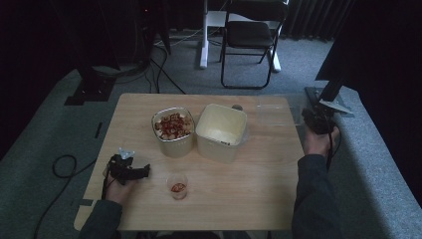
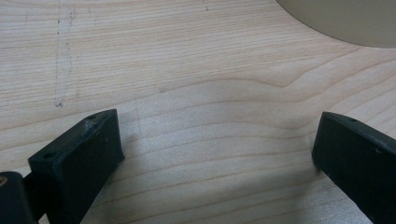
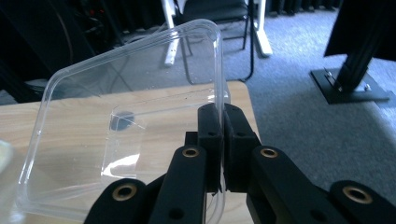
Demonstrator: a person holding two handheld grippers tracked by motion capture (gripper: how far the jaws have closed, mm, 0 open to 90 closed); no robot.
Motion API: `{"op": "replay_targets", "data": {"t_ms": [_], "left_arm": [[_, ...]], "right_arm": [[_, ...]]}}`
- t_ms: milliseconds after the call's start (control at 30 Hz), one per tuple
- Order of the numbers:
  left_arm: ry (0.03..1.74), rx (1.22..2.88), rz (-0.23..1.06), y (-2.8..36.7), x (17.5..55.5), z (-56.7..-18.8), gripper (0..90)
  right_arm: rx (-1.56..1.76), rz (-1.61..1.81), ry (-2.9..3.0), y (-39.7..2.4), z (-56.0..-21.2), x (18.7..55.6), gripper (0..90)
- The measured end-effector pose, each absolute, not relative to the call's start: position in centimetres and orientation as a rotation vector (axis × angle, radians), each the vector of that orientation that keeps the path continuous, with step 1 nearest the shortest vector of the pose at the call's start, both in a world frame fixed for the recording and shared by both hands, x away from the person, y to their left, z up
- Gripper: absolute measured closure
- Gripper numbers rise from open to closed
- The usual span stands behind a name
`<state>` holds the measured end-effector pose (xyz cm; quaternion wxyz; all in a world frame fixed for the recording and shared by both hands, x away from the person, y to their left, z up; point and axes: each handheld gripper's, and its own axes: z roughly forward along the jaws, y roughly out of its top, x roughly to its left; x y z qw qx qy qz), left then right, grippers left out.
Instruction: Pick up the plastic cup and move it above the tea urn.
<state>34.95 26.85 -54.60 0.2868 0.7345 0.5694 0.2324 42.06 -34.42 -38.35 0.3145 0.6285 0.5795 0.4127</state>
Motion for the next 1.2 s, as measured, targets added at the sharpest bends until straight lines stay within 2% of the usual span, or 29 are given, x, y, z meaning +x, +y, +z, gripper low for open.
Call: {"op": "replay_targets", "data": {"t_ms": [200,467,733,767,800,833,867,1200], "left_arm": [[1.52,1.965,0.622,26.9,35.0,-54.6,1.9],[1.521,1.963,0.622,26.9,35.0,-54.6,1.9],[1.521,1.965,0.621,26.9,34.9,-54.6,1.9],[1.521,1.965,0.621,26.9,35.0,-54.6,1.9],[1.521,1.965,0.62,26.9,34.9,-54.6,1.9],[1.521,1.964,0.622,26.9,35.0,-54.6,1.9],[1.521,1.963,0.622,26.9,35.0,-54.6,1.9],[1.521,1.963,0.621,26.9,35.0,-54.6,1.9]], "right_arm": [[1.609,1.158,1.538,-33.4,-36.9,41.3,87.8],[1.501,1.226,1.629,-29.5,-34.8,41.1,87.7],[1.427,1.245,1.725,-25.8,-34.3,41.2,86.8],[1.416,1.251,1.742,-25.4,-34.3,41.2,84.6],[1.395,1.273,1.763,-25.1,-34.3,41.2,75.5],[1.377,1.301,1.769,-24.9,-34.2,41.1,70.7],[1.357,1.323,1.771,-24.8,-34.1,40.9,68.7],[1.33,1.351,1.797,-25.3,-34.5,40.2,59.9]]}}
